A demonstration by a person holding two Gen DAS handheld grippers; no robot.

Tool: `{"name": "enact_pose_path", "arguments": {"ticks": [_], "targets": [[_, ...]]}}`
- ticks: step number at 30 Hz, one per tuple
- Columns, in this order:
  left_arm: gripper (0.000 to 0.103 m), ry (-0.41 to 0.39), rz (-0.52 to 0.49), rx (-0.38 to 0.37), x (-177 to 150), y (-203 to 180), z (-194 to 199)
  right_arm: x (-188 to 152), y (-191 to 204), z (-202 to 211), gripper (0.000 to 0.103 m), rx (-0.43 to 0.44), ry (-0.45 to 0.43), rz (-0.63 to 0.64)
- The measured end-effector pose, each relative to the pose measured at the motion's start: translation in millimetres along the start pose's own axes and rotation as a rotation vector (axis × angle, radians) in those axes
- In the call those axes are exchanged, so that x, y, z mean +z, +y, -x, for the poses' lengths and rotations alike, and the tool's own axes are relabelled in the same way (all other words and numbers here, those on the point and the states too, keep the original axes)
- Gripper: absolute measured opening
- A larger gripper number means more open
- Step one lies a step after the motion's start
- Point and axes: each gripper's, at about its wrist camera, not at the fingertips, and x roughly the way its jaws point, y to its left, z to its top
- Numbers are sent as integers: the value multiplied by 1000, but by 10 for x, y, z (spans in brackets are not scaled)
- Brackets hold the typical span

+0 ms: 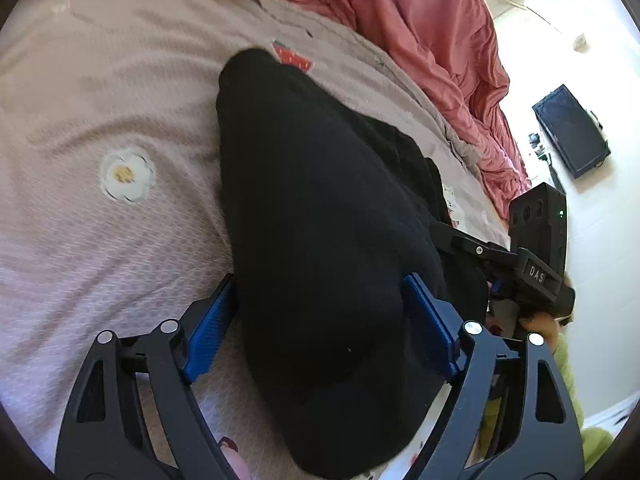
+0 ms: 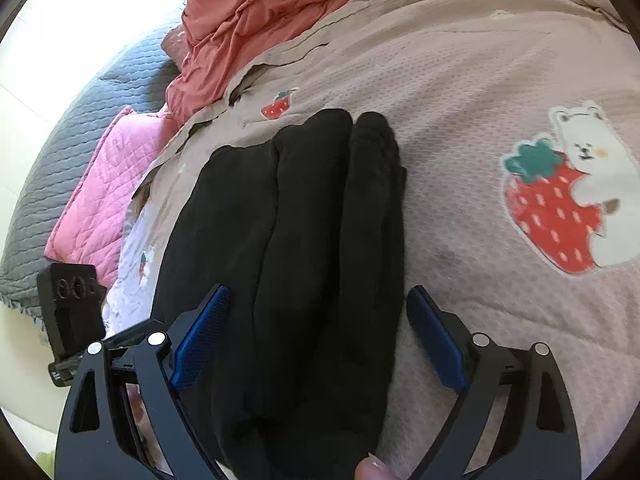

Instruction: Fold small clothes

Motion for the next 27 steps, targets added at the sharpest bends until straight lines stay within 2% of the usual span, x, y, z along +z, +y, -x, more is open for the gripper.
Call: {"name": "enact_pose_path", "arguments": {"ticks": [2,7,9,13,18,25,27], "targets": [[74,6,29,-27,17,47,-58,4,47,-75,70,15,10,23],[59,-13,-1,-7,23,-30,-15,-15,156,-8,46,19,-31,59],[53,-29,-14,-6,31,-53,61,-18,223,73,44,19,-56,62],[52,-97,-64,27,78,-140,250,-6,439,161,43,1,-97,112],[52,-169,-100,86,113,-96,514,21,676,71,42,14,-119,155],[53,-149,-69,133,80,198,533,-18,779,-212,42,-29,-82,167],[53,-139,-49,121,37,294,494,-51,750,-254,43,-52,-77,162]]}}
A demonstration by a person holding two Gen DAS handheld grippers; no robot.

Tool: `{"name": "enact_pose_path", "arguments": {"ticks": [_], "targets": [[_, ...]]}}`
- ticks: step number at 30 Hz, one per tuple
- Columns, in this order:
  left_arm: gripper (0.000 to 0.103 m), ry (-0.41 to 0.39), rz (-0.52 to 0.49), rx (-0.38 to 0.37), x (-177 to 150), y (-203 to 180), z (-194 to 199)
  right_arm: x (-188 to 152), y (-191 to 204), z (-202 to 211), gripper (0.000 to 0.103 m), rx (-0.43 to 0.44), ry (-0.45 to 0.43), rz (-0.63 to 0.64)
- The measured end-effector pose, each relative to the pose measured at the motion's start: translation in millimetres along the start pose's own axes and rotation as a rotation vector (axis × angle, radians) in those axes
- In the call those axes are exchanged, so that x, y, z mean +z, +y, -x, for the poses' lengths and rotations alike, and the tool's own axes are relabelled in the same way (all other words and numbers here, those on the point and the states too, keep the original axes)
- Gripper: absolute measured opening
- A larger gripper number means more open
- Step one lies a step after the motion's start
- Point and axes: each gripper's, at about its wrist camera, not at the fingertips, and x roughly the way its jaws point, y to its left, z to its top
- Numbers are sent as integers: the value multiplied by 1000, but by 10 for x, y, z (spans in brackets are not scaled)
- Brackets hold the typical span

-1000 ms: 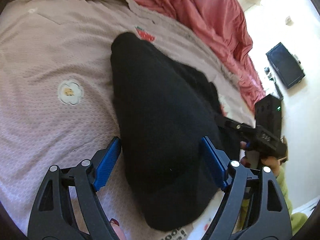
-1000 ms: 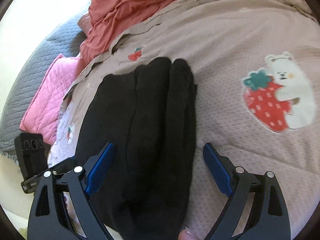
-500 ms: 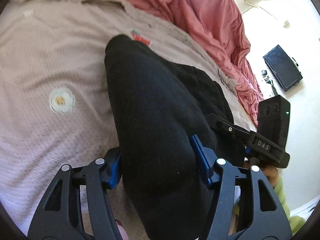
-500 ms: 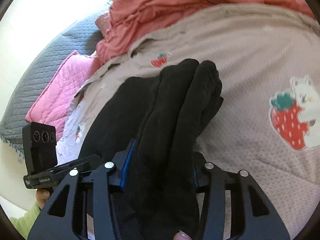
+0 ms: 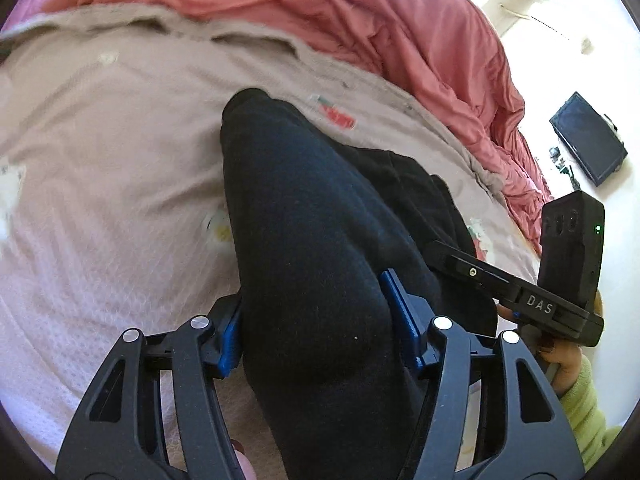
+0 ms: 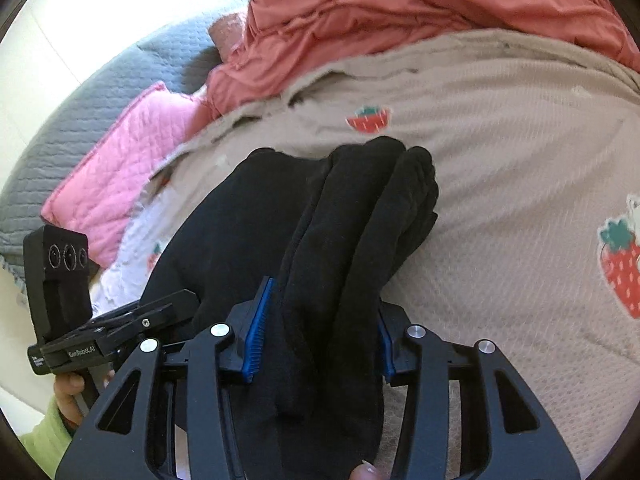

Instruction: Fold small clothes

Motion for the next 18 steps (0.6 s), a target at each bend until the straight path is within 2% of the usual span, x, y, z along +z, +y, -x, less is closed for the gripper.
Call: {"name": "enact_pose_path", "arguments": {"ticks": [2,9,11,15,18], "targets": [[54,-6,-8,-1,-33,11,4,-21,-7,2,44,-4,-3,-9],[55,-2,-34,9,-52,20,19,-73,69,-27,51,-99,-4,29],[55,-1,-36,6,-55,42,23,-75,59,-57,56,-126,3,25],[56,0,-40,12,-69,37,26,-88,-21,-95,65,-136,19,-19],[57,-4,-54,26,-89,16,52,-96,-32,-94,68,-141,18,-33]]}}
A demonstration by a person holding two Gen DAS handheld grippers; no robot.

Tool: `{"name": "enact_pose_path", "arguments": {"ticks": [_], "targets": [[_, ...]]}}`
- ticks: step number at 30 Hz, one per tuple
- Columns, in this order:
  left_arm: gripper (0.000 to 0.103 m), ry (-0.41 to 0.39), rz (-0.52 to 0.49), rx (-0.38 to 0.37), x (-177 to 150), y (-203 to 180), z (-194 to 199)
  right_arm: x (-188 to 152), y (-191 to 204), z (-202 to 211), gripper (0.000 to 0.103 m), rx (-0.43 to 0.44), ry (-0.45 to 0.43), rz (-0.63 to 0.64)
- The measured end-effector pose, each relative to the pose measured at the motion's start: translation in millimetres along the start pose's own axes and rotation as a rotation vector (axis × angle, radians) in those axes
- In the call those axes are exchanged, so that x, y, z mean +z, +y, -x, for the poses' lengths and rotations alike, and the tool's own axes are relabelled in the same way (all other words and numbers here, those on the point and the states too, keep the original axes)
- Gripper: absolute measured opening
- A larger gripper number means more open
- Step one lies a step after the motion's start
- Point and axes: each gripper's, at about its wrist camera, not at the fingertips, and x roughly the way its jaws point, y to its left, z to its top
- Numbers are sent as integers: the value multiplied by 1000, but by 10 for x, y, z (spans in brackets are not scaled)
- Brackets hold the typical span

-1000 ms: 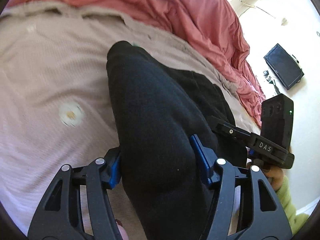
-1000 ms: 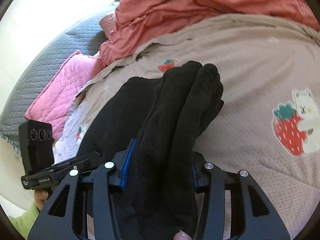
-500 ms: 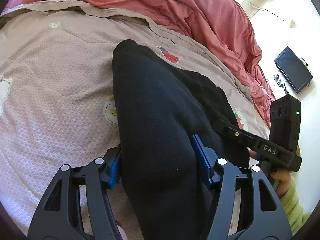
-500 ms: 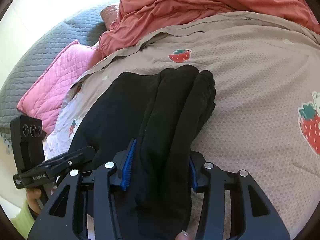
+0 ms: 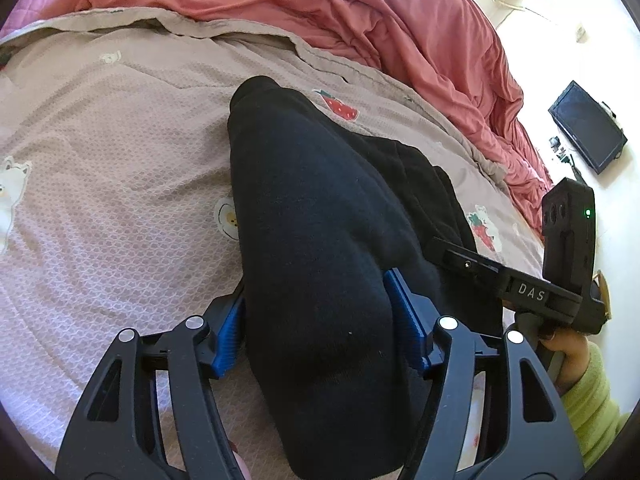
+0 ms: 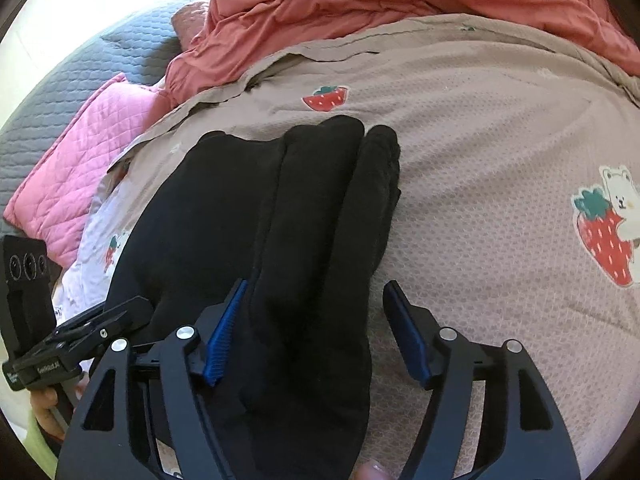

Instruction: Fold small clothes

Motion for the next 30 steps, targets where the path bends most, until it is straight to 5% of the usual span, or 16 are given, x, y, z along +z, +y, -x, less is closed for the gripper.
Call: {"name": "enact_pose_path", "arguments": {"ticks": [30], "targets": [[78,-33,-62,86,-24,-14,247,-5,33,133,95,-68,-20,-17]]}}
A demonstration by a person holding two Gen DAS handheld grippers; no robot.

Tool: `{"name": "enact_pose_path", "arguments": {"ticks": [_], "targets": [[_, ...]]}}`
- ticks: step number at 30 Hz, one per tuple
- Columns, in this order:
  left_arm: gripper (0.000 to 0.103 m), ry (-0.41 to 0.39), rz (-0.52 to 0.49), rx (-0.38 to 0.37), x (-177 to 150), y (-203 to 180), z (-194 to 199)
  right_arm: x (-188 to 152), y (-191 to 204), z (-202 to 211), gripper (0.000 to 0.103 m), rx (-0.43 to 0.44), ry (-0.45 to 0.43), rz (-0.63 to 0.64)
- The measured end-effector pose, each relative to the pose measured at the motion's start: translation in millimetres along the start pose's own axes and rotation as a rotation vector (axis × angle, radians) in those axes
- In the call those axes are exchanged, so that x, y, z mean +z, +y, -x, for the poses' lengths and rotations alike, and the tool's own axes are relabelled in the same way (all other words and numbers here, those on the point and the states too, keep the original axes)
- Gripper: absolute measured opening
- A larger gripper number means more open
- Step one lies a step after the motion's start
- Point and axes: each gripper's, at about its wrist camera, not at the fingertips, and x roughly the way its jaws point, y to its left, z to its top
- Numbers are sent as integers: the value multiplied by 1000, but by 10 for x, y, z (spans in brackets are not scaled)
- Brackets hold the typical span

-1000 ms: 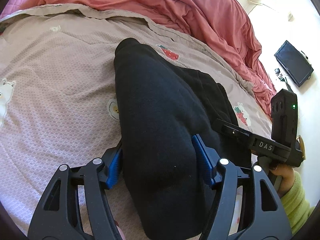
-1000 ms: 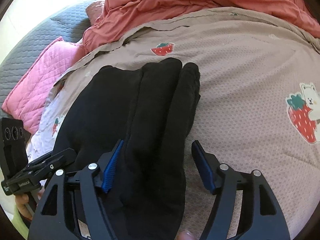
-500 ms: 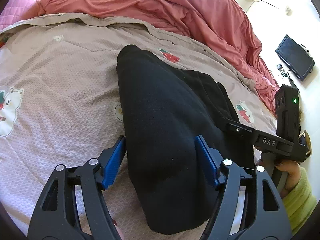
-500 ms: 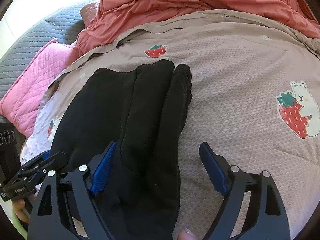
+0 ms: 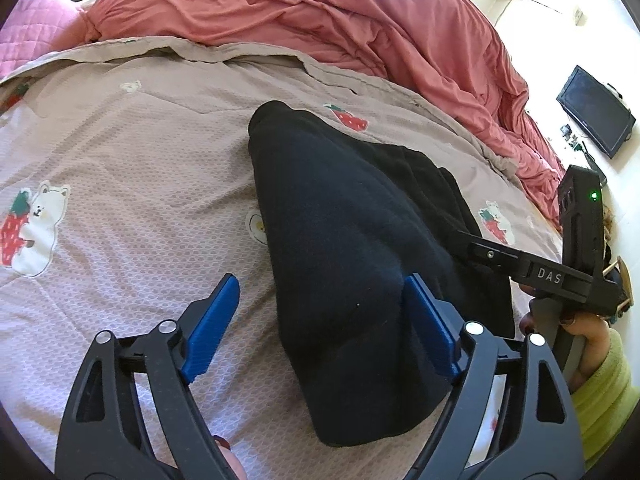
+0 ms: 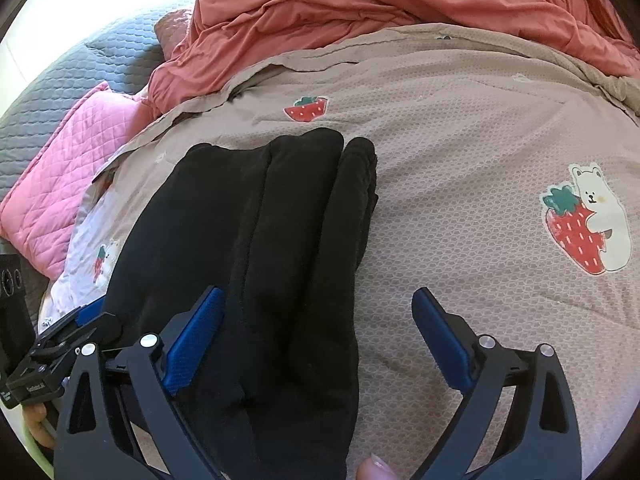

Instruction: Fold small clothes

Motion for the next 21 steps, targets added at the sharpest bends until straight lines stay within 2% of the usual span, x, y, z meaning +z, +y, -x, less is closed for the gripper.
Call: {"name": "enact_pose_path", "arguments": {"ticks": [13,21], "targets": [[93,-25,-5,9,2,-4,90,59,8,126,98,-1,-41,-19],[93,-54,1,19,19,17,215,52,-26,236,98,-4,-77,-38]]}}
